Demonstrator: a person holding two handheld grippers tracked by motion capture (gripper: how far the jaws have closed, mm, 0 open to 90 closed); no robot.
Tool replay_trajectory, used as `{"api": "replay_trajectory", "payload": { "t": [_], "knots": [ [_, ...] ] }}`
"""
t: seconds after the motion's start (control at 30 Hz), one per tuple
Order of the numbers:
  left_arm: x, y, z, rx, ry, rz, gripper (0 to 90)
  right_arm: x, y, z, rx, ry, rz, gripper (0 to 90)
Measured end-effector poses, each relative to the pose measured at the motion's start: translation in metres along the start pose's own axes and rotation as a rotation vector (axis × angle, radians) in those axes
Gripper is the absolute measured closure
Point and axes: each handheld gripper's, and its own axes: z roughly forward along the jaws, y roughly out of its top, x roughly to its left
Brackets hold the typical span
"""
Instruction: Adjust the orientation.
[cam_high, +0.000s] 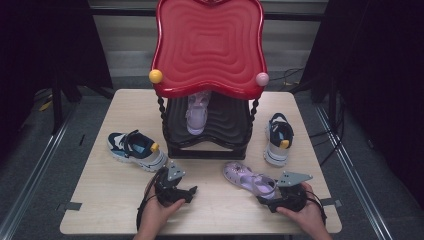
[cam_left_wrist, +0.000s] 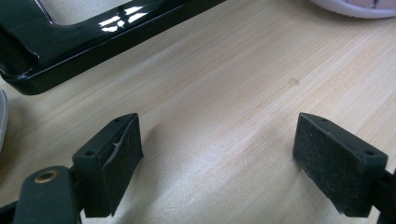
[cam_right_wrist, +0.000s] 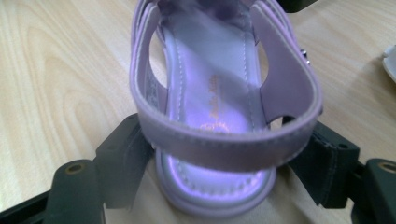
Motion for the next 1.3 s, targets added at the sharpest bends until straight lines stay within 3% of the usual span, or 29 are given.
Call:
{"api": "replay_trajectory", "payload": {
  "t": [0.57,0.93,1.3],
  "knots": [
    [-0.0001,0.0,0.0001,-0.002,0.001,-0.002,15.4,0.0031,0.0078,0.0092,0.006,-0.034,0.025,22.5],
    [-0.0001,0.0,0.0002,-0.002,0.002,-0.004,15.4,0.0039,0.0074,0.0082,-0.014,-0.01,0.005,36.1],
    [0.0,0.0001,0.0002,0.0,0.0,-0.002,15.4,0.0052,0.0071,0.0078,-0.019,-0.019,0.016,37.6]
  ]
}}
